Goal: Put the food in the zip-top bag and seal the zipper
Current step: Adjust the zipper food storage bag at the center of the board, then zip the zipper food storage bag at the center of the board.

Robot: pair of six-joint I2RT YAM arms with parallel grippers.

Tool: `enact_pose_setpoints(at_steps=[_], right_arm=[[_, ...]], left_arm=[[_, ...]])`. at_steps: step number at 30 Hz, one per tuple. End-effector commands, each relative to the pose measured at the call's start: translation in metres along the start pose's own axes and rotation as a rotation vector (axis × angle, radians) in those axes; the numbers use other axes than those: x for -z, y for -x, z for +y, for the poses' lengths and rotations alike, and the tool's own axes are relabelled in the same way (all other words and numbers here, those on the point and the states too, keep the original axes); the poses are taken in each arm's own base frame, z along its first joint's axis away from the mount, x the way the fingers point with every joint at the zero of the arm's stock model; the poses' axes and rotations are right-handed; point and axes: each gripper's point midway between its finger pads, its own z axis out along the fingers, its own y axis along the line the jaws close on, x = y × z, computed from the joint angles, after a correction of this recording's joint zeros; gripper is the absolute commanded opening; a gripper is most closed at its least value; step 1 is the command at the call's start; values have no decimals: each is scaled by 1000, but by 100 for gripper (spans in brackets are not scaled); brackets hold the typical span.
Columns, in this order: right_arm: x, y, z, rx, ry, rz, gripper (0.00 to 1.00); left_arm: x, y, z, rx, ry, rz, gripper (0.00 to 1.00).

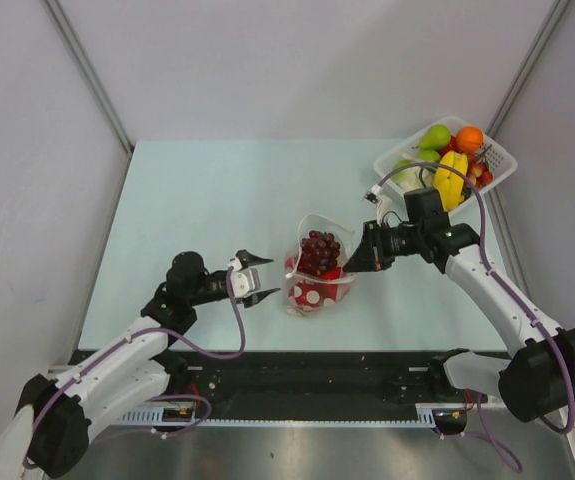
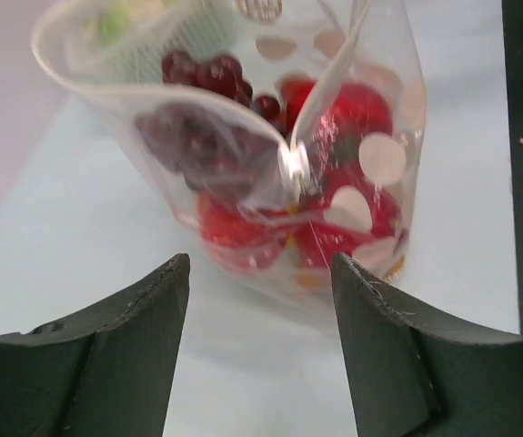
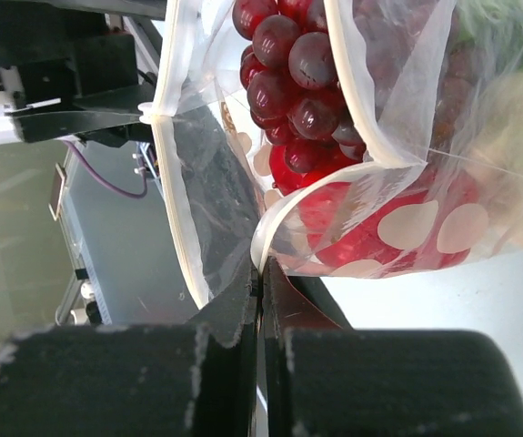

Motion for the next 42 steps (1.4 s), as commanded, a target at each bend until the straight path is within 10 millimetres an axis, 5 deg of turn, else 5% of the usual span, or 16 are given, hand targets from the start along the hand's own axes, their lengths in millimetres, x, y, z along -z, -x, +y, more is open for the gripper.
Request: enact_pose_setpoints(at_steps=[1,7,14,19,22,24,30,35,42], right_arm=[[3,-2,3,49,20,-4,0],[3,-2,2,69,21,-13,0],[7,1,5,133,17,-40,1],[14,5,7,255,-5,-72,39],[26,16,8,369,-67,-133,80],[37,31,11,492,-120,-196,99],[52,63,60,931,-124,-335,100],[18,50,107,1254,-3,-301,100],[-26,52,128,1583,87,-296,100]], left_arm=[[-12,37,8,-118,19,-157,67],[-27,40,-1,-127,-24,-176,55],[-22,75,4,-99,-37,-190,0],[-4,103,4,-125,-35,-214,0],[1,104,-3,-132,-72,-187,0],[3,107,-7,-156,-102,-184,0],[3,105,-15,-167,-174,-141,0],[3,108,-17,-165,-195,-133,0],[6,112,-22,-182,-219,-138,0]])
